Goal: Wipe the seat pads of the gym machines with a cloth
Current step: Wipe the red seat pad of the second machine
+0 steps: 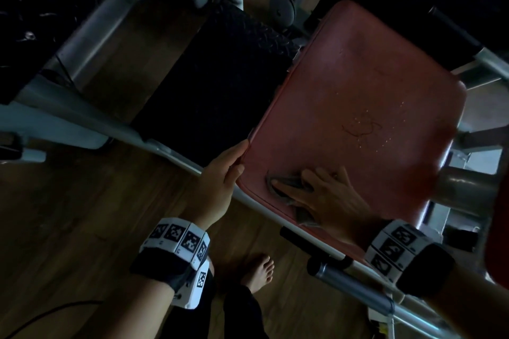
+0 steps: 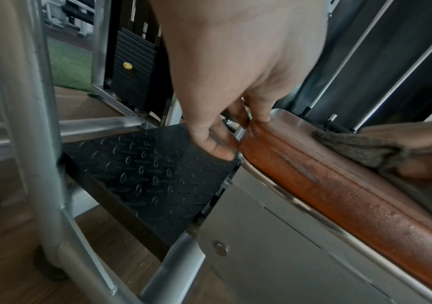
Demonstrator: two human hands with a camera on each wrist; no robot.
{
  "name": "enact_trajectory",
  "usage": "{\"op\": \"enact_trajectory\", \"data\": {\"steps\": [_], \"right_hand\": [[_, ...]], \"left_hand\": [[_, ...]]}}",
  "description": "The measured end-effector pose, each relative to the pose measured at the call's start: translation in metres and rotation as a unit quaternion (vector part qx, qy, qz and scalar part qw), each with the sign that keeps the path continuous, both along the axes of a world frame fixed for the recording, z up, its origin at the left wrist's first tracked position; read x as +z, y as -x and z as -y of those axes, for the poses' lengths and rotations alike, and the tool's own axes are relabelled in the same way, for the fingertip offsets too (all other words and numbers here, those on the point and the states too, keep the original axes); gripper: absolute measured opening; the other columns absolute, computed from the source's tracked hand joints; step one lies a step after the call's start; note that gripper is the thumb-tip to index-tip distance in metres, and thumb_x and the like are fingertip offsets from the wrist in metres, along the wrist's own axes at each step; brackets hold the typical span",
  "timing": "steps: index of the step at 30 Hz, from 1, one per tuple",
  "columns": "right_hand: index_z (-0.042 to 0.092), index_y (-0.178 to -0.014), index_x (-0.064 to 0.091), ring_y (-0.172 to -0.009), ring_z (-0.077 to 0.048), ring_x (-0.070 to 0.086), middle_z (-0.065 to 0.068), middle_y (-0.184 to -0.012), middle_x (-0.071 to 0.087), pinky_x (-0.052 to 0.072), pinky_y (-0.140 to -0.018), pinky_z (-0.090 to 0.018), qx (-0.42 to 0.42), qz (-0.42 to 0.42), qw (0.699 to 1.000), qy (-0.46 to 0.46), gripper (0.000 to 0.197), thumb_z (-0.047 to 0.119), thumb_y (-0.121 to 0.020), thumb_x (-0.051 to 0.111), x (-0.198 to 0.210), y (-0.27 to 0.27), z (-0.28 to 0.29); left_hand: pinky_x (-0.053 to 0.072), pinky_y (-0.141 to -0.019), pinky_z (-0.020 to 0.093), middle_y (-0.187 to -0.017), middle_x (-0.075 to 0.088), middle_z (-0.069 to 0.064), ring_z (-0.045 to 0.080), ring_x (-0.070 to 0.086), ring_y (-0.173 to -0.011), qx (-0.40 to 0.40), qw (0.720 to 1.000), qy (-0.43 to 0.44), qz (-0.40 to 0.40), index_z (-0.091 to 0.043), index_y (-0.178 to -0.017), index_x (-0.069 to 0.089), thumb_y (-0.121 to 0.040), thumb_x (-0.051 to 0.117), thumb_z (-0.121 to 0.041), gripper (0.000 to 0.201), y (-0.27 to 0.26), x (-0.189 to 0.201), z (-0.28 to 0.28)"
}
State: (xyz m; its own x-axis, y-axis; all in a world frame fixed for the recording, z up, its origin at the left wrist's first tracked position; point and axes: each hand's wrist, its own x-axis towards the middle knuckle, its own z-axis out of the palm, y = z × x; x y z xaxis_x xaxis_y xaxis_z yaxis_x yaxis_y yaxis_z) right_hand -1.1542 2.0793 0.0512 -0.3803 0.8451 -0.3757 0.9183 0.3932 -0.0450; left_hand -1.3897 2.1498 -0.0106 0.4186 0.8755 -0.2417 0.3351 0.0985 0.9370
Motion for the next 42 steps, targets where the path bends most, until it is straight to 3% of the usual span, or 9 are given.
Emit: {"op": "enact_trajectory", "data": {"steps": [4,9,15,19,24,30,35,38,42], "right_hand": [[0.04,-0.148,0.024,-0.089,-0.021,0.046,0.001,-0.108,0.046,0.033,-0.076,-0.041,-0.009,0.018,1.0,-0.01,0.092,0.065,-0.07,0.066,-0.002,0.008,-0.019],[0.037,-0.149,0.026,-0.092,-0.023,0.047,-0.001,-0.109,0.044,0.039,-0.078,-0.042,0.004,0.01,1.0,-0.013,0.092,0.058,-0.071,0.071,-0.004,0.005,-0.013],[0.04,-0.147,0.031,-0.117,-0.028,0.046,-0.007,-0.134,0.044,0.047,-0.092,-0.046,0.054,0.014,0.998,-0.005,0.06,0.053,-0.089,0.031,0.001,-0.025,0.019],[0.044,-0.15,0.017,-0.146,-0.033,0.017,-0.009,-0.161,0.012,0.028,-0.112,-0.055,0.129,0.018,0.991,0.02,0.067,0.056,-0.091,0.046,-0.013,-0.061,0.034],[0.047,-0.149,0.015,-0.147,-0.038,0.004,-0.007,-0.162,0.001,0.021,-0.113,-0.06,0.103,-0.001,0.994,0.04,0.064,0.068,-0.092,0.036,-0.023,-0.071,0.017],[0.048,-0.15,0.0,-0.146,-0.036,-0.018,-0.007,-0.16,-0.018,0.005,-0.116,-0.059,0.024,0.004,0.999,0.042,0.069,0.073,-0.091,0.028,-0.024,-0.053,-0.034],[0.049,-0.149,-0.002,-0.145,-0.033,-0.021,-0.003,-0.16,-0.018,0.001,-0.117,-0.058,-0.033,-0.016,0.999,-0.01,0.069,0.074,-0.091,0.025,-0.036,-0.025,-0.095],[0.049,-0.149,0.002,-0.146,-0.035,-0.017,-0.005,-0.162,-0.012,0.0,-0.116,-0.059,-0.056,-0.014,0.998,-0.028,0.066,0.073,-0.091,0.023,-0.04,-0.004,-0.116],[0.046,-0.151,0.006,-0.146,-0.037,-0.014,-0.008,-0.162,-0.009,0.001,-0.116,-0.059,0.022,-0.018,0.999,-0.028,0.066,0.07,-0.092,0.024,-0.038,0.001,-0.097]], "left_hand": [[0.033,-0.111,0.018,-0.147,0.044,-0.008,-0.006,0.037,-0.134,-0.004,1.0,0.015,0.001,-0.02,-0.144,0.043,-0.1,0.046,-0.009,0.045,0.001,0.001,-0.002],[0.033,-0.11,0.016,-0.148,0.044,-0.008,-0.006,0.038,-0.134,-0.013,1.0,0.017,0.008,-0.019,-0.144,0.043,-0.1,0.047,-0.008,0.046,0.003,0.0,-0.003],[0.034,-0.107,0.012,-0.147,0.044,-0.009,-0.006,0.038,-0.134,-0.032,0.999,0.01,0.001,-0.021,-0.145,0.042,-0.1,0.048,-0.011,0.046,0.006,-0.001,-0.008],[0.033,-0.106,0.01,-0.147,0.044,-0.012,-0.008,0.037,-0.133,-0.043,0.999,0.005,-0.008,-0.024,-0.144,0.042,-0.099,0.051,-0.014,0.047,0.009,-0.004,-0.01],[0.033,-0.1,0.003,-0.145,0.043,-0.016,-0.015,0.036,-0.13,-0.041,0.999,0.016,-0.013,-0.024,-0.144,0.043,-0.098,0.052,-0.016,0.047,0.01,0.0,-0.011],[0.035,-0.1,0.005,-0.145,0.045,-0.015,-0.009,0.04,-0.131,-0.045,0.999,0.014,-0.012,-0.022,-0.143,0.044,-0.098,0.051,-0.017,0.046,0.01,0.006,-0.012],[0.037,-0.1,0.007,-0.141,0.049,-0.016,-0.009,0.043,-0.128,-0.038,0.999,0.011,-0.026,-0.022,-0.14,0.048,-0.096,0.054,-0.014,0.045,0.009,0.009,-0.013],[0.039,-0.09,0.003,-0.134,0.053,-0.018,-0.014,0.048,-0.118,-0.035,0.997,0.017,-0.06,-0.027,-0.137,0.05,-0.095,0.057,-0.02,0.044,0.009,0.012,-0.015],[0.038,-0.078,-0.003,-0.116,0.061,-0.01,-0.009,0.056,-0.098,-0.017,0.993,0.056,-0.106,-0.023,-0.134,0.054,-0.094,0.058,-0.021,0.041,0.005,0.019,-0.015]]}}
